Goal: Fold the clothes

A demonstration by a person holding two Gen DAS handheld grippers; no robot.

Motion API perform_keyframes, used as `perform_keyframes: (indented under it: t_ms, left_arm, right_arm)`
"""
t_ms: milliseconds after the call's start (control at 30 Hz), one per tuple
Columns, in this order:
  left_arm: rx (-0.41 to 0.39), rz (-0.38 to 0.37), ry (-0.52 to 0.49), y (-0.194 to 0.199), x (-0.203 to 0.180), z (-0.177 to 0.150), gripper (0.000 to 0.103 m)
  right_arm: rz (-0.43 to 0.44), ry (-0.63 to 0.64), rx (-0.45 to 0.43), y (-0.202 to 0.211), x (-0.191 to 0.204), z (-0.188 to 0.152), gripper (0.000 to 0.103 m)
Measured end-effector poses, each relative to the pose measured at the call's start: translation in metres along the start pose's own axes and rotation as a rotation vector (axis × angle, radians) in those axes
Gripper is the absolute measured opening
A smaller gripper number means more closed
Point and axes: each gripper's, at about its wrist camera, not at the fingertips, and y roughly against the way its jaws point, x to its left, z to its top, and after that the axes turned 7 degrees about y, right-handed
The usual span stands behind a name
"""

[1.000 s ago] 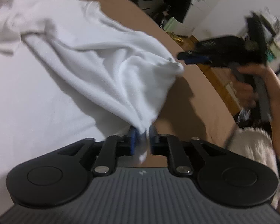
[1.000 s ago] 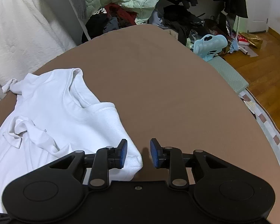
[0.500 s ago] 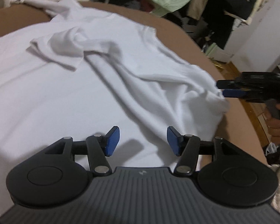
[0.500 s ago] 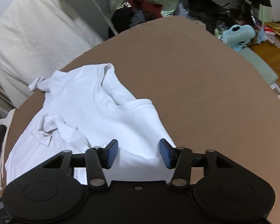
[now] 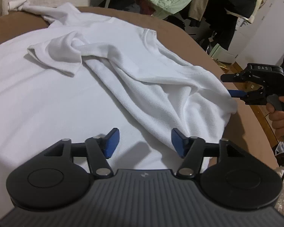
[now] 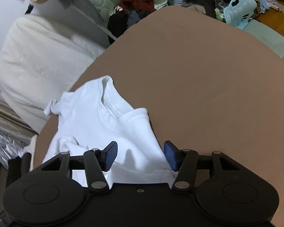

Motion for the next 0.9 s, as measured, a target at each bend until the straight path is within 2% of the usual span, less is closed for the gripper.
perform_keyframes:
  t_ms: [167, 267, 300, 333, 367, 400, 433, 500, 567, 667, 733, 767, 833, 867, 900]
  left_arm:
    - [0.037, -0.083, 0.039, -0.001, 0.002, -0.009, 0.066]
    - [0.073, -0.125, 0.044, -0.009, -0.002, -0.016, 0.071]
    - [0.08, -0.143, 0.052, -0.011, -0.003, -0.019, 0.072]
    - [0.09, -0.164, 0.066, -0.014, -0.004, -0.022, 0.072]
    - [0.101, -0.188, 0.082, -0.017, -0.005, -0.025, 0.057]
    - [0.122, -0.212, 0.124, -0.019, -0.005, -0.03, 0.001]
    - [0.148, -0.236, 0.175, -0.021, -0.005, -0.034, 0.005]
    - [0.199, -0.285, 0.278, -0.024, -0.005, -0.044, 0.005]
    - [0.185, -0.303, 0.314, -0.019, -0.008, -0.05, 0.005]
    - [0.165, -0.311, 0.363, -0.021, -0.012, -0.063, 0.006]
    - [0.2, -0.256, 0.356, -0.029, -0.014, -0.07, 0.008]
    - [0.204, -0.259, 0.355, -0.026, -0.013, -0.069, 0.009]
    - [0.193, -0.269, 0.334, -0.013, -0.012, -0.061, 0.024]
    - [0.181, -0.25, 0.3, -0.003, -0.012, -0.055, 0.036]
    - [0.151, -0.217, 0.266, 0.004, -0.008, -0.046, 0.043]
  right_arm:
    - [-0.125, 0.011, -0.019, 0.015, 0.0, -0.009, 0.062]
    - [-0.122, 0.03, 0.08, -0.001, -0.002, -0.014, 0.07]
    - [-0.121, 0.037, 0.113, -0.006, -0.002, -0.016, 0.07]
    - [-0.12, 0.048, 0.139, -0.012, -0.002, -0.018, 0.065]
    - [-0.118, 0.073, 0.144, -0.016, 0.0, -0.018, 0.013]
    - [-0.111, 0.1, 0.128, -0.015, 0.003, -0.017, 0.011]
    - [-0.111, 0.112, 0.092, -0.009, 0.007, -0.016, 0.01]
    - [-0.169, 0.169, -0.001, 0.017, 0.018, -0.015, 0.009]
    - [-0.222, 0.197, -0.03, 0.029, 0.022, -0.017, 0.009]
    - [-0.355, 0.263, 0.034, 0.01, 0.022, -0.017, 0.009]
    - [-0.41, 0.274, 0.075, -0.003, 0.019, -0.014, 0.01]
    - [-0.43, 0.281, 0.079, -0.005, 0.02, -0.012, 0.011]
    - [-0.491, 0.331, 0.078, -0.008, 0.027, -0.012, 0.01]
    - [-0.564, 0.369, 0.07, -0.008, 0.032, -0.013, 0.008]
    - [-0.704, 0.418, 0.053, -0.007, 0.035, -0.015, 0.01]
